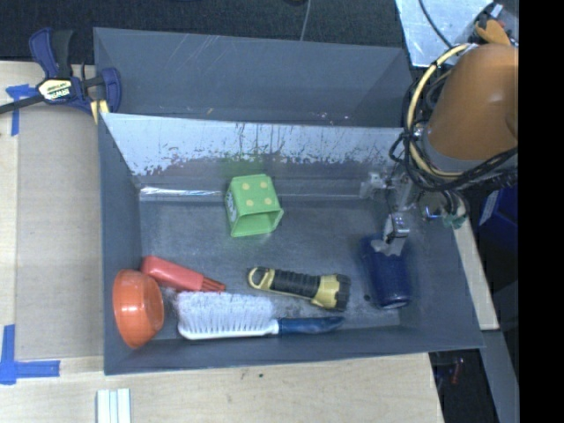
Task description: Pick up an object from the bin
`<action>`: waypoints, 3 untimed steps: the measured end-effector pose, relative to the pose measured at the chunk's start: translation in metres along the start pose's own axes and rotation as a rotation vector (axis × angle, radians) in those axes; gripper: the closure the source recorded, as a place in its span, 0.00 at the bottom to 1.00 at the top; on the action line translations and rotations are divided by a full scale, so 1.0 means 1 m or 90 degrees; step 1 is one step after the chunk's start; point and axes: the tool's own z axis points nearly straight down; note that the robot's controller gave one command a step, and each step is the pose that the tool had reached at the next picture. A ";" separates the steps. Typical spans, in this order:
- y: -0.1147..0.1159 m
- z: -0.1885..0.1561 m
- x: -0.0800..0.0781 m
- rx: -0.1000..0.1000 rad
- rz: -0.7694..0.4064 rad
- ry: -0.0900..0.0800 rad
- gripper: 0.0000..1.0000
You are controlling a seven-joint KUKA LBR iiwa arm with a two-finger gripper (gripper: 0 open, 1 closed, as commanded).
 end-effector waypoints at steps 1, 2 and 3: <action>0.001 -0.005 -0.001 0.001 -0.002 -0.005 0.00; 0.077 0.049 0.012 0.000 -0.031 -0.006 0.00; 0.106 0.058 0.028 0.004 -0.170 -0.011 0.00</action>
Offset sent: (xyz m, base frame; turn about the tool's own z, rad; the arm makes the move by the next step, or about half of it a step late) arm -0.0129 0.0767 -0.0489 -0.0484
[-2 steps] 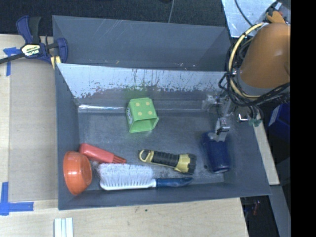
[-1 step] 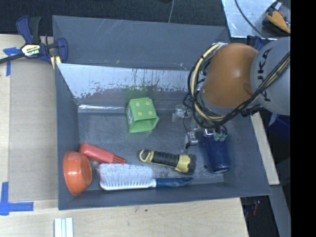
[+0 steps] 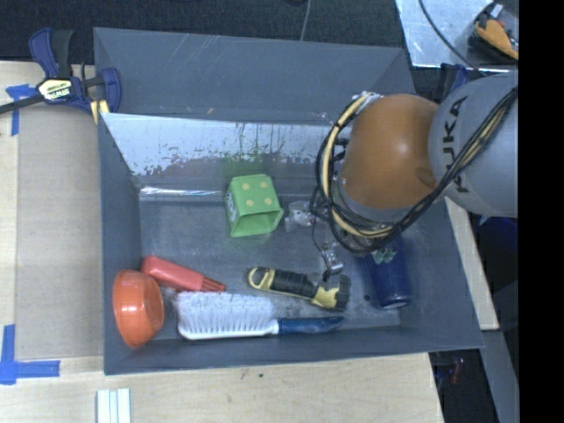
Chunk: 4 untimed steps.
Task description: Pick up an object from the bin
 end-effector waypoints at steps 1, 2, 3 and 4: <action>-0.002 0.033 0.025 -0.002 0.171 0.006 0.00; -0.010 0.068 0.024 -0.003 0.094 -0.001 0.00; -0.016 0.067 0.034 -0.002 0.244 -0.008 1.00; -0.016 0.067 0.034 -0.002 0.244 -0.008 1.00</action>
Offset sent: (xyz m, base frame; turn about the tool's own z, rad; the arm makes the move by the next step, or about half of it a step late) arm -0.0203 -0.0191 -0.0706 0.1496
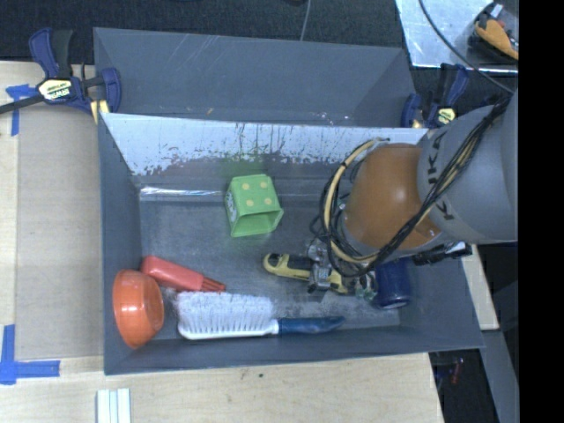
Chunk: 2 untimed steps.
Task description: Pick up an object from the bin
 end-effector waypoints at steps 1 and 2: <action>0.000 -0.001 0.000 0.000 -0.001 0.000 1.00; 0.000 -0.011 0.001 0.000 -0.001 0.002 1.00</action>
Offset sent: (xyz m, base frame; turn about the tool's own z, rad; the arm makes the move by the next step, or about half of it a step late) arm -0.0001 0.0000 0.0255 -0.0005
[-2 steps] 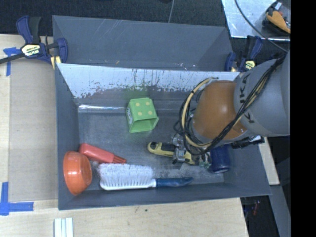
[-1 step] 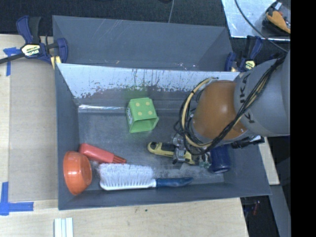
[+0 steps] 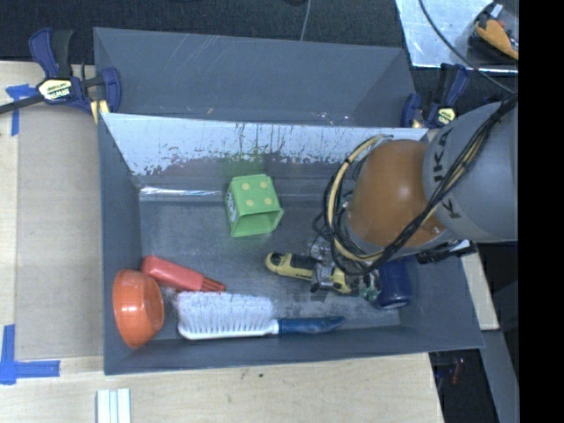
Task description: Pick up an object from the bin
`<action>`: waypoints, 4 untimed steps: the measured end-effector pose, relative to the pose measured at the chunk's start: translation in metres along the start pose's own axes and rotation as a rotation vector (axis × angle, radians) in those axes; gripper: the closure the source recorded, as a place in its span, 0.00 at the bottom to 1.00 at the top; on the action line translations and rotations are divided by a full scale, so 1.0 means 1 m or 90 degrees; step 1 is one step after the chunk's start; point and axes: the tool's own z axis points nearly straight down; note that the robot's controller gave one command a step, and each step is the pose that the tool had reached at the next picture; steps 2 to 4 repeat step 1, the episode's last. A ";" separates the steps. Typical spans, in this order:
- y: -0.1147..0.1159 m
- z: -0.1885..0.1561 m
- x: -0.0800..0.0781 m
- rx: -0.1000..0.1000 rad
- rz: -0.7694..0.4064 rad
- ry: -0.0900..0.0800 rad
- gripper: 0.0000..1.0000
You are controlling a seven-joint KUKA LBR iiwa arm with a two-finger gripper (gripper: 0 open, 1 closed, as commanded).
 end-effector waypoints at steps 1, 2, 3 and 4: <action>0.000 -0.013 -0.001 0.000 -0.001 -0.001 1.00; 0.000 -0.013 -0.001 0.000 -0.001 -0.001 1.00; 0.000 -0.013 -0.001 0.000 -0.001 -0.001 1.00; 0.000 -0.013 -0.001 0.000 -0.001 -0.001 1.00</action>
Offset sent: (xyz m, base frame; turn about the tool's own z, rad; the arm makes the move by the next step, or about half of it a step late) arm 0.0003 -0.0002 0.0587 -0.0013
